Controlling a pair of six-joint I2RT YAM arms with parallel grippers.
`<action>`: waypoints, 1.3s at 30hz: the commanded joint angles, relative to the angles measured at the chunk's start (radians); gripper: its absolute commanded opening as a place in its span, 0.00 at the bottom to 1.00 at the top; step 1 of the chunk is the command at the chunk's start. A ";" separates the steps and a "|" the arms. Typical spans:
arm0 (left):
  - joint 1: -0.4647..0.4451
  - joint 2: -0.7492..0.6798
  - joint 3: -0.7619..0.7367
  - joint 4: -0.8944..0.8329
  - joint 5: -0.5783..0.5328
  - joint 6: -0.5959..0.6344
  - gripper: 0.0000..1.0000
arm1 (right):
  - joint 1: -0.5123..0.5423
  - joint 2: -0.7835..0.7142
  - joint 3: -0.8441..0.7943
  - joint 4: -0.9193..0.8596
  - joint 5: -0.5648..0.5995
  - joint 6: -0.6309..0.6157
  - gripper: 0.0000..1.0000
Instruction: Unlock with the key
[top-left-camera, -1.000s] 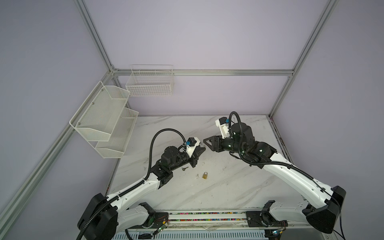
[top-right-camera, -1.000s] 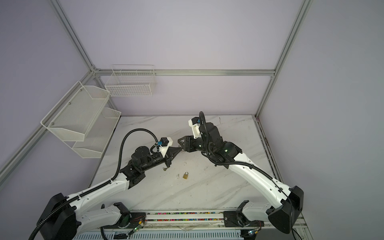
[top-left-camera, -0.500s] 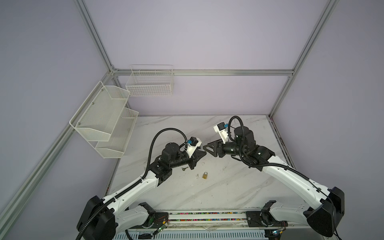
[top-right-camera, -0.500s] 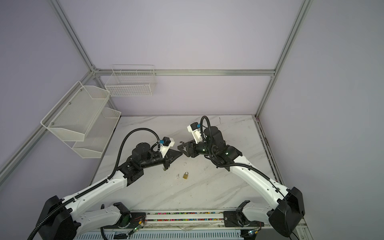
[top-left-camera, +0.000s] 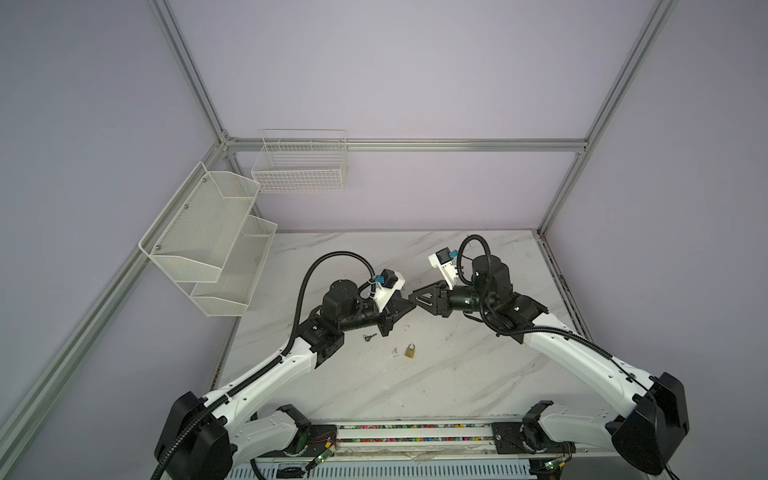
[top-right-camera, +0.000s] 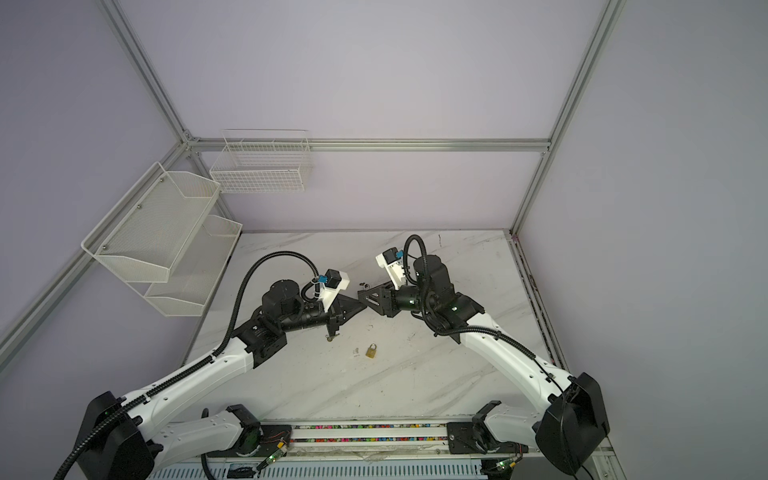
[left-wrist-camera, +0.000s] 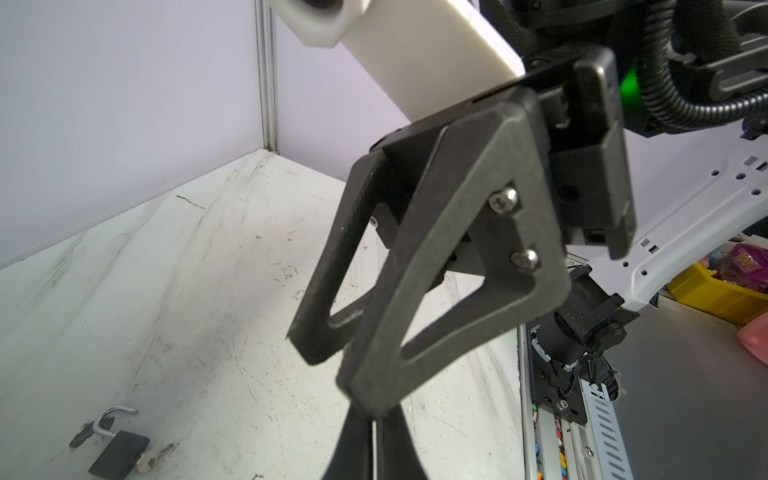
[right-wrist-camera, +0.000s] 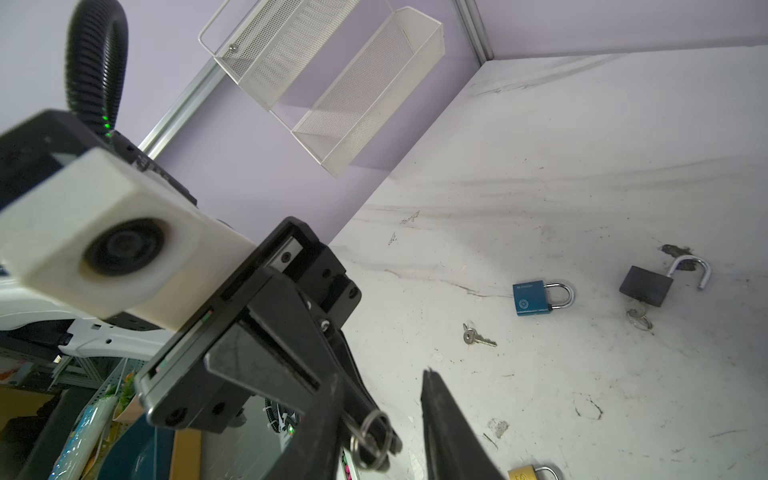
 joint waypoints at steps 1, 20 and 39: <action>0.007 0.004 0.116 0.008 0.033 -0.012 0.00 | -0.013 -0.012 -0.021 0.053 -0.042 -0.004 0.29; 0.015 0.014 0.140 -0.007 0.036 -0.026 0.00 | -0.036 -0.030 -0.031 0.053 -0.030 -0.016 0.00; 0.018 -0.150 -0.085 0.290 -0.253 -0.637 0.41 | -0.035 -0.075 -0.094 0.305 0.234 0.358 0.00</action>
